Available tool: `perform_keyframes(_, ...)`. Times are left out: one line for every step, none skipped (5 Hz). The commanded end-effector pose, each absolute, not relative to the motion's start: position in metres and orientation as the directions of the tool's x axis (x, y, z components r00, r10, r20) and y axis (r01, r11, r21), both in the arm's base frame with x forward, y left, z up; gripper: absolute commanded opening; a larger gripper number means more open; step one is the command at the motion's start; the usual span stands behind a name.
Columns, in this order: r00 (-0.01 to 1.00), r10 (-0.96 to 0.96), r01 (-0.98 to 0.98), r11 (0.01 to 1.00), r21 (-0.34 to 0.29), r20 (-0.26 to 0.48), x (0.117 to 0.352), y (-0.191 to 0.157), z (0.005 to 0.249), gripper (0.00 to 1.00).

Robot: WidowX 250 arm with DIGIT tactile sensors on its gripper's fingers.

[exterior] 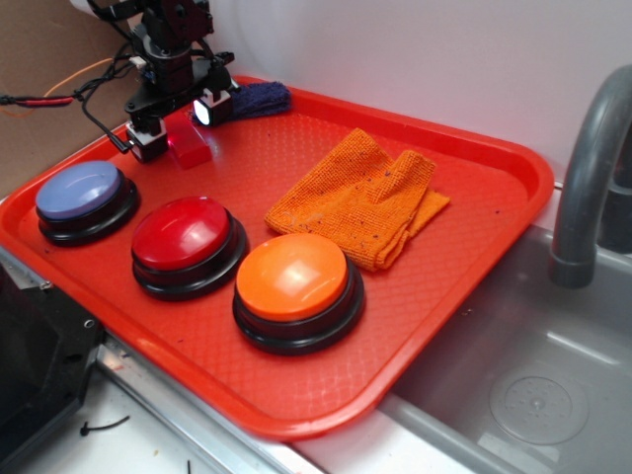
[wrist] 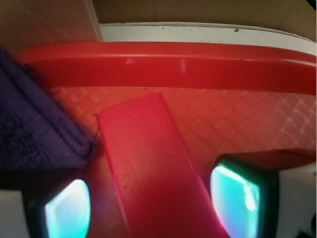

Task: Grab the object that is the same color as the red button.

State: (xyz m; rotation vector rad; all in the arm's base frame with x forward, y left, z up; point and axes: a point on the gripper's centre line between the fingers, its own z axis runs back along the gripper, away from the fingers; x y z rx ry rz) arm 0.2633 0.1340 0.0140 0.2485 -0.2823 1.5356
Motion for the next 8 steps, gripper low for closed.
perform_keyframes(0.027,0.933,-0.994,0.064,-0.092,0.358,0.239,0.123,0.027,0.0)
perform_keyframes(0.088,0.929,-0.987,0.13,-0.094,0.359,0.238,0.12,0.035,0.0)
perform_keyframes(0.183,0.921,-0.964,0.236,-0.119,0.343,0.247,0.12,0.066,0.0)
perform_keyframes(0.367,0.897,-0.901,0.408,-0.145,0.246,0.264,0.111,0.114,0.0)
perform_keyframes(0.585,0.791,-0.778,0.61,-0.15,0.18,0.274,0.09,0.145,0.0)
perform_keyframes(0.767,0.636,-0.611,0.763,-0.21,0.082,0.278,0.064,0.177,0.0)
perform_keyframes(0.897,0.437,-0.403,0.87,-0.283,0.069,0.27,0.047,0.203,0.0)
perform_keyframes(0.94,0.335,-0.298,0.901,-0.315,0.067,0.264,0.032,0.232,0.0)
